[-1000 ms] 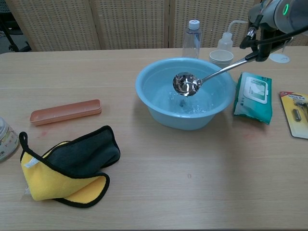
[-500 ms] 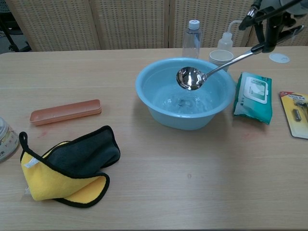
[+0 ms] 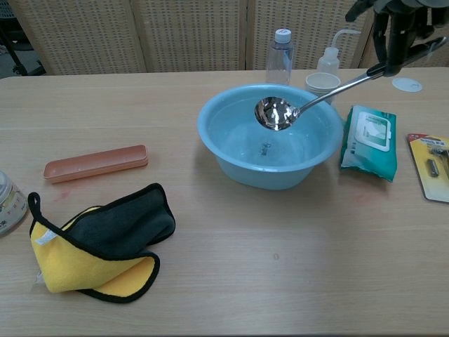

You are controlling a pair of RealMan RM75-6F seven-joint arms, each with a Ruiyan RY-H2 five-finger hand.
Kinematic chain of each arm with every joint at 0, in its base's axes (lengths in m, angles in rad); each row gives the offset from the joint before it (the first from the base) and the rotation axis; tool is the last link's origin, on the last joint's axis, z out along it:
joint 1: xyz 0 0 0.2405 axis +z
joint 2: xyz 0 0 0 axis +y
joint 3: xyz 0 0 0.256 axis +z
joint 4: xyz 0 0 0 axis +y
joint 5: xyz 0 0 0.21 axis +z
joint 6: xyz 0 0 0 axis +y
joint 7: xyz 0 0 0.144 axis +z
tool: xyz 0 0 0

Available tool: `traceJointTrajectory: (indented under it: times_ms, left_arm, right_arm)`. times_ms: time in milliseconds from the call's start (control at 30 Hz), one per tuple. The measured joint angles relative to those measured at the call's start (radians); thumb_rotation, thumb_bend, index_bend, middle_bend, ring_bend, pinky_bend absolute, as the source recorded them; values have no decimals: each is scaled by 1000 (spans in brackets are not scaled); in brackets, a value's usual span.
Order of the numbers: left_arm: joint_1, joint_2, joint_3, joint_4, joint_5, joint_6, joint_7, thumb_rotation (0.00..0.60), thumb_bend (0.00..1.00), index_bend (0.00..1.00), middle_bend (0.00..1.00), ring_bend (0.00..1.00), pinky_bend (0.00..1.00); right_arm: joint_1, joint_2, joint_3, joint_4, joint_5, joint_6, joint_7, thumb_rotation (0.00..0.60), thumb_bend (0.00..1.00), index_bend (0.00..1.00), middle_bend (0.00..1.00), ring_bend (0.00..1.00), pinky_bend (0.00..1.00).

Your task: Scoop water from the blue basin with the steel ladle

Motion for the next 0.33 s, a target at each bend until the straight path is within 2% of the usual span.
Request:
traceJointTrajectory:
  times_ms: [333]
  left_arm:
    - [-1, -1, 1, -3, -3, -1, 7, 600, 0, 0, 0, 0, 0]
  right_arm:
    - [18, 40, 18, -24, 52, -18, 25, 600, 1000, 833, 939, 858, 1000]
